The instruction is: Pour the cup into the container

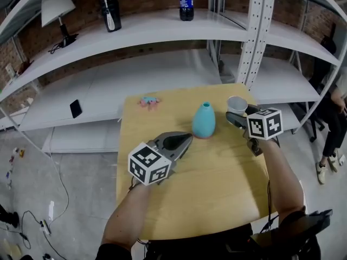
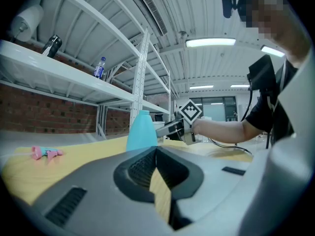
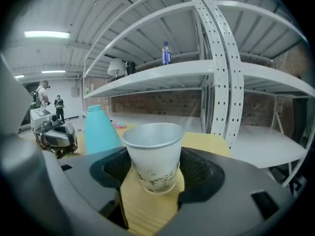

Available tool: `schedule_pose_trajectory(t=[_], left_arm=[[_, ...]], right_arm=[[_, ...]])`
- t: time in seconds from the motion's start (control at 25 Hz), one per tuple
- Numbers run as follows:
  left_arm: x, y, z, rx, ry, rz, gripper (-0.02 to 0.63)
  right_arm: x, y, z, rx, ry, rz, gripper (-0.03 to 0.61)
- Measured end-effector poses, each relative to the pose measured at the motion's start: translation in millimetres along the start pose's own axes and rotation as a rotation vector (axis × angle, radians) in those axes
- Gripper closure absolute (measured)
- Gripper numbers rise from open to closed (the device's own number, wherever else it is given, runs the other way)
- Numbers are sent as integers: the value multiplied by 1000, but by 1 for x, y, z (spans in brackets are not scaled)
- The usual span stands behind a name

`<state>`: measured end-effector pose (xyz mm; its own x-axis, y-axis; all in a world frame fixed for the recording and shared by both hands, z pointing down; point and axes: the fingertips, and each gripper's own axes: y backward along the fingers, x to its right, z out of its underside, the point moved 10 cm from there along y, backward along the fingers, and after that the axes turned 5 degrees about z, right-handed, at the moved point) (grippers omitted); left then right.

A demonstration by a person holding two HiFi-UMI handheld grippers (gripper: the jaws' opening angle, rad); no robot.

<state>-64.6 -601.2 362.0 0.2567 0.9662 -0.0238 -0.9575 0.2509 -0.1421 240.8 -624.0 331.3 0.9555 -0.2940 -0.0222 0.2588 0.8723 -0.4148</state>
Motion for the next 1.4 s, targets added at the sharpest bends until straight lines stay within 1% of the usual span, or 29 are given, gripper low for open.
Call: schedule_pose_trajectory(t=[0.08, 0.32, 0.56, 0.6, 0.68, 0.8, 0.92, 1.0, 1.08, 1.16, 1.24, 1.28, 1.36, 1.4], left_arm=[[-2, 2, -3, 0, -1, -16, 612], [-4, 1, -2, -5, 5, -43, 612], [-7, 1, -3, -2, 9, -70, 612], [-6, 1, -3, -1, 11, -75, 612], [-6, 0, -2, 0, 15, -90, 612], [-5, 2, 0, -3, 20, -112, 612], [1, 4, 1, -4, 29, -127, 612], [11, 5, 0, -5, 31, -132, 612], [24, 8, -1, -16, 29, -131, 612], [46, 19, 3, -22, 31, -136, 612], [76, 32, 7, -2, 34, -137, 612], [92, 40, 8, 15, 37, -145, 612], [127, 56, 5, 55, 35, -179, 612], [145, 66, 1, 78, 24, -194, 612]], right_arm=[[4, -7, 6, -6, -22, -2, 272], [11, -13, 19, 18, -30, -17, 270], [13, -13, 18, 50, -30, -46, 264], [15, -10, 18, 60, -37, -50, 249], [18, -2, 19, 67, -47, -57, 197], [19, 16, 21, 74, -51, -42, 195], [15, 49, 23, 101, -39, -17, 195], [8, 79, 24, 135, -14, -17, 195], [-7, 108, 28, 169, 10, -47, 196], [-30, 133, 41, 184, 27, -88, 197], [-52, 159, 55, 187, 44, -110, 202], [-61, 173, 62, 191, 46, -114, 216], [-76, 203, 75, 216, 27, -132, 300], [-84, 219, 81, 239, 10, -147, 331]])
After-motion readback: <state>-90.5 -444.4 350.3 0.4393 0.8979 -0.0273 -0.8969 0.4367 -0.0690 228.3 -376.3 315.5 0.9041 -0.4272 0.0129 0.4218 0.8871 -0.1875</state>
